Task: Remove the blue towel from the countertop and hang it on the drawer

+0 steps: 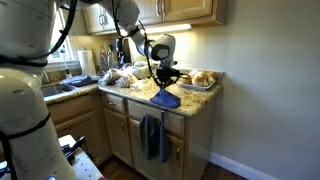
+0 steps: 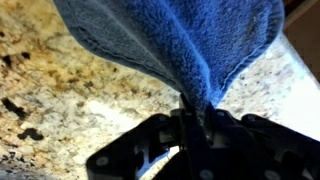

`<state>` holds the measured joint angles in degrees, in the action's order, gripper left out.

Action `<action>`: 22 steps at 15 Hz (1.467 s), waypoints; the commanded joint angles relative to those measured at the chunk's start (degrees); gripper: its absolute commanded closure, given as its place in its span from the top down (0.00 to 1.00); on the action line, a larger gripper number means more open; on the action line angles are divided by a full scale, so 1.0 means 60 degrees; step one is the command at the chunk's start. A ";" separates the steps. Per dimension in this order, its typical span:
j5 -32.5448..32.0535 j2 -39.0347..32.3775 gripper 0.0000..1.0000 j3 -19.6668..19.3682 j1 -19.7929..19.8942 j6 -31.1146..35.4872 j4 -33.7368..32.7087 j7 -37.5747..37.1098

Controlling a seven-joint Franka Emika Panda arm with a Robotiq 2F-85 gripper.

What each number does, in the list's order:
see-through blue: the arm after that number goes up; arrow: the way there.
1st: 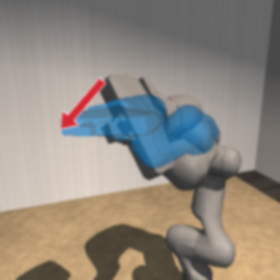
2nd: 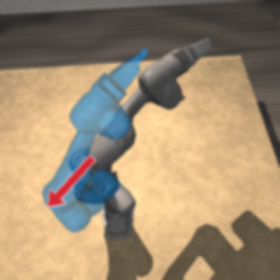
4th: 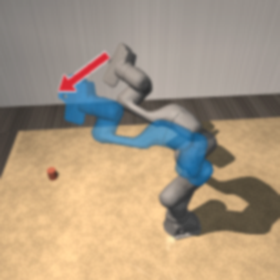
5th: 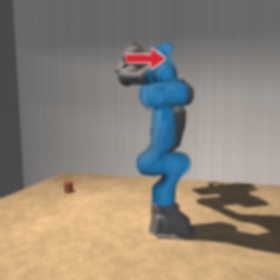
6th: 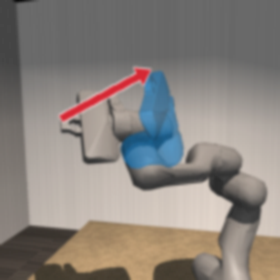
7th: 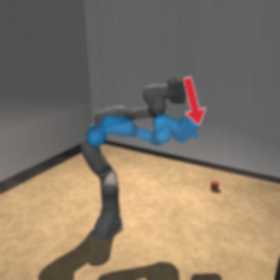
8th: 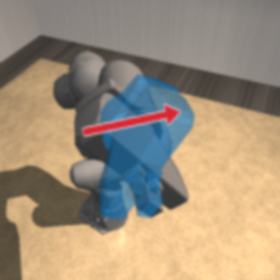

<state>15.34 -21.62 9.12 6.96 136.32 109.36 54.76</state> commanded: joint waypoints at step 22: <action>0.2883 0.1853 0.09 -0.0276 0.0346 -0.0225 0.2945 0.0190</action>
<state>28.60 -15.33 8.09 7.77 136.08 120.88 54.11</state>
